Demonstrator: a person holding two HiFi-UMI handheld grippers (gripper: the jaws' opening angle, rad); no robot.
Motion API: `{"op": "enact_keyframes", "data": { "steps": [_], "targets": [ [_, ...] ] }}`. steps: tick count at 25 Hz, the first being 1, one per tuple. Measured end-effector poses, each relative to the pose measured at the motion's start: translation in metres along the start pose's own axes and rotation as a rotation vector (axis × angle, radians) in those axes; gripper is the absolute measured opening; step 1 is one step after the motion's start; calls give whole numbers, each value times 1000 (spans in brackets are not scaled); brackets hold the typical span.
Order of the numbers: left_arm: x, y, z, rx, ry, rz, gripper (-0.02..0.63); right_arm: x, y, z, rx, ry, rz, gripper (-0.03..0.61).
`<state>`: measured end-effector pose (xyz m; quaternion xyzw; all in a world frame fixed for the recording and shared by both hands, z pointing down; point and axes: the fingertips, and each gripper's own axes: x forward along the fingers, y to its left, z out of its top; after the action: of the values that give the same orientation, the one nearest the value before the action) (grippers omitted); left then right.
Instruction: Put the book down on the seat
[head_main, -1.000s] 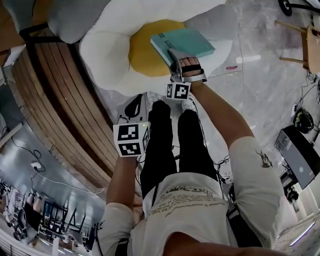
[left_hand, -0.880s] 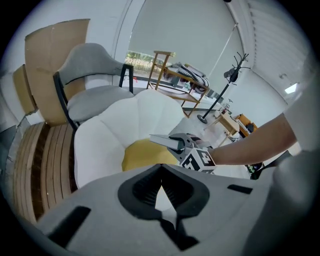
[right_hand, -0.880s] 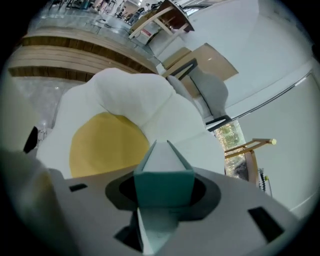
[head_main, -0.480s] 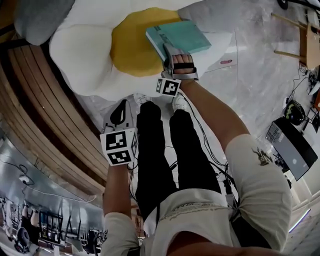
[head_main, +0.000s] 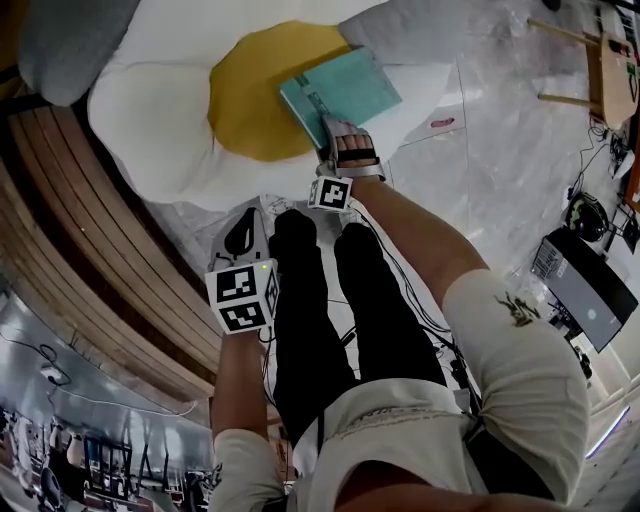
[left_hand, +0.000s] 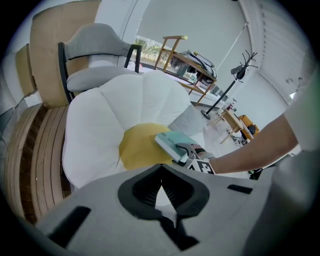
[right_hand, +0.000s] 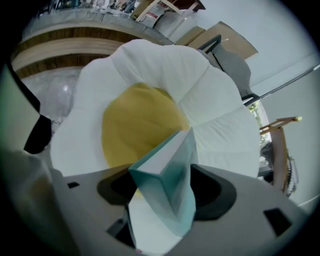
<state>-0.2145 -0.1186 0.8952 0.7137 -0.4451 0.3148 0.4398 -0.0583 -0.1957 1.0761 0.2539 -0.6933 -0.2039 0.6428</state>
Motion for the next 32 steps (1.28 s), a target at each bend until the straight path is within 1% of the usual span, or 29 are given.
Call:
{"op": "enact_keyframes", "data": {
  "steps": [3,5,6,8,9,10,13,17,19,21,23,25,27,30,32],
  "targets": [
    [0,-12,9,22,-11,-14,20,-15,30,0,17,-53,139,288],
    [1,-20,14,39,-16,-20,20,-28,44,-1,41,-74,215,287],
    [0,-23,17,45,-19,-21,20,-35,47,-2,67,-82,241,287],
    [-2,-31,23,51,-30,-21,20,-48,43,-7,136,-73,259,272],
    [-4,-34,26,54,-37,-20,20,-54,38,-11,179,-56,258,174],
    [-6,-38,30,58,-44,-19,20,-61,33,-15,230,-38,260,34],
    [-17,-49,44,78,-69,-8,20,-86,11,-21,424,-13,267,33],
    [-43,-72,72,95,-122,10,20,-134,-44,-24,694,-18,215,31],
    [-60,-83,88,103,-154,29,20,-161,-80,-21,788,-48,176,31],
    [-78,-95,109,123,-189,50,20,-187,-126,-14,840,-106,116,31],
    [-99,-114,123,134,-215,63,20,-221,-169,-11,870,-167,56,31],
    [-121,-131,135,133,-242,77,20,-257,-207,-11,907,-222,-2,31],
    [-142,-143,156,124,-287,89,20,-290,-249,-12,960,-281,-73,29],
    [-174,-170,193,116,-360,68,20,-343,-308,-17,1043,-361,-175,28],
    [-197,-194,208,131,-388,50,20,-380,-337,-22,1097,-398,-222,28]
  ]
}}
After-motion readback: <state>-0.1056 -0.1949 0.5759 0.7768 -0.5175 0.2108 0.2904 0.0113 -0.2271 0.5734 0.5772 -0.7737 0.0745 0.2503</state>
